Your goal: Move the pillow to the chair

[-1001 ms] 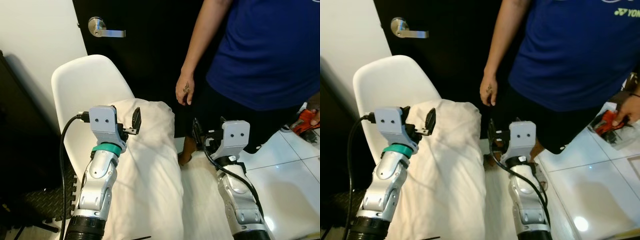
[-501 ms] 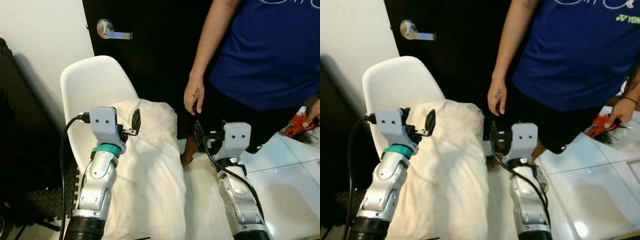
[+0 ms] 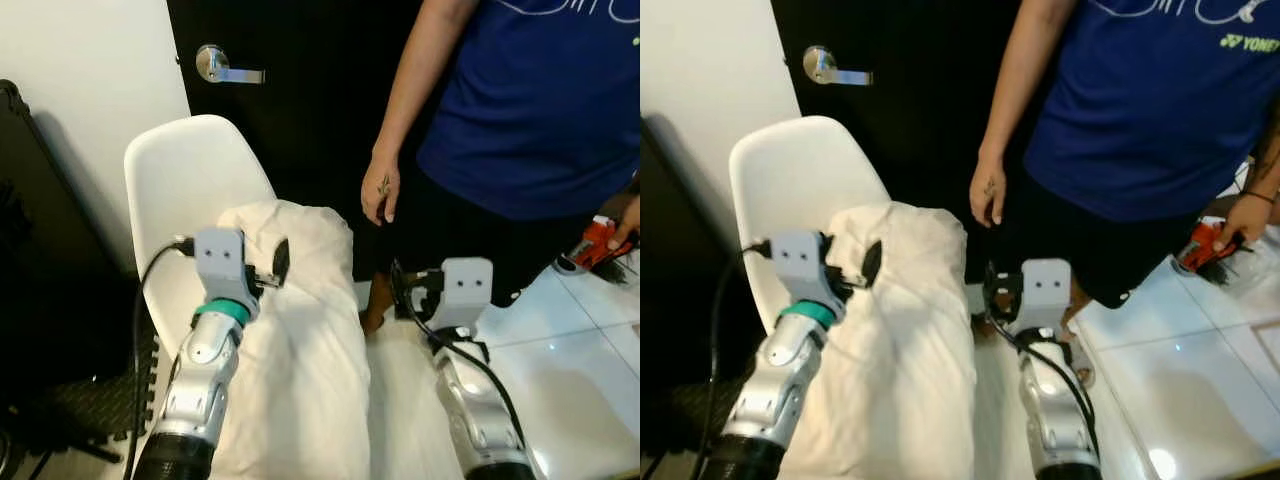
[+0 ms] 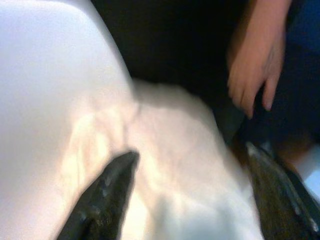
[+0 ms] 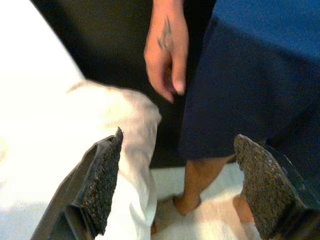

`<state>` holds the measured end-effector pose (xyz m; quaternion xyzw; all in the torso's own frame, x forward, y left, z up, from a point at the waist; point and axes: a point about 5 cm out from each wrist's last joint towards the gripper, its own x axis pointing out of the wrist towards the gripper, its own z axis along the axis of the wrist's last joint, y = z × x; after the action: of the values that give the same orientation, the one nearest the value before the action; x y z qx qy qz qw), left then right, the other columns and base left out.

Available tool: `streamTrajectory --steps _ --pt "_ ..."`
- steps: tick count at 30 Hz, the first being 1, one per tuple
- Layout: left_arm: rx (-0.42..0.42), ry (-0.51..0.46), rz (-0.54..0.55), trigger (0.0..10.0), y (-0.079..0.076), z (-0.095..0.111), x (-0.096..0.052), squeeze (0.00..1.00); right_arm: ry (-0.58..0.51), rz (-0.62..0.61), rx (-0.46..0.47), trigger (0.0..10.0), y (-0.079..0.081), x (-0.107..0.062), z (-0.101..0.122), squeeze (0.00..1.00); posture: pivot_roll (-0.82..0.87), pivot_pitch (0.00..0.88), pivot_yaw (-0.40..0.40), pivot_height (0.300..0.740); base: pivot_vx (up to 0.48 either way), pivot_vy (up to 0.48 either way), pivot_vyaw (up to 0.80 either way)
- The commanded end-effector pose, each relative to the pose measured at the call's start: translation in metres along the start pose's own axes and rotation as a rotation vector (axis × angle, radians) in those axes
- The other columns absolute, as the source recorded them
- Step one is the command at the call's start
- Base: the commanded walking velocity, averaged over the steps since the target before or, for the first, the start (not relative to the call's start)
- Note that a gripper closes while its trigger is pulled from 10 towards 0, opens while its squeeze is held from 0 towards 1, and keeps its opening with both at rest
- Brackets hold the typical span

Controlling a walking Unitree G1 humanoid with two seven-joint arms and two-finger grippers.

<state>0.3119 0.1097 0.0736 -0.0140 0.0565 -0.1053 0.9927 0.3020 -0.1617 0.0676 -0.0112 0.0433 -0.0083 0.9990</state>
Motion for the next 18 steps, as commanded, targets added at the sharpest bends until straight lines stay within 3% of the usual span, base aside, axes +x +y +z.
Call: streamTrajectory --steps 1,2,3,4,9,18 --pt "0.020 0.172 0.007 10.0 0.003 -0.040 -0.011 0.00 0.152 -0.040 -0.005 10.0 -0.009 -0.007 -0.031 0.00 -0.04 0.000 0.055 0.740 0.000 0.000 0.00" --pt "0.032 0.248 0.023 10.0 0.006 -0.057 -0.016 0.00 0.237 -0.051 -0.030 10.0 -0.012 -0.011 -0.047 0.00 -0.04 0.000 0.056 0.740 0.000 0.000 0.00" --pt "0.032 0.248 0.023 10.0 0.006 -0.057 -0.016 0.00 0.237 -0.051 -0.030 10.0 -0.012 -0.011 -0.047 0.00 -0.04 0.000 0.056 0.740 0.000 0.000 0.00" --pt "0.037 0.294 0.033 10.0 0.008 -0.067 -0.020 0.00 0.306 -0.038 -0.046 10.0 -0.012 -0.016 -0.061 0.00 -0.04 0.000 0.058 0.740 0.000 0.000 0.00" --pt "-0.010 0.334 0.042 10.0 0.006 -0.074 -0.023 0.00 0.443 -0.008 -0.081 10.0 -0.011 -0.030 -0.087 0.00 -0.02 0.000 0.053 0.740 0.000 0.000 0.00" --pt "0.030 0.424 0.047 10.0 0.007 -0.094 -0.032 0.00 0.556 0.023 -0.111 10.0 -0.006 -0.041 -0.106 0.00 -0.01 0.000 0.061 0.740 0.000 0.000 0.00"
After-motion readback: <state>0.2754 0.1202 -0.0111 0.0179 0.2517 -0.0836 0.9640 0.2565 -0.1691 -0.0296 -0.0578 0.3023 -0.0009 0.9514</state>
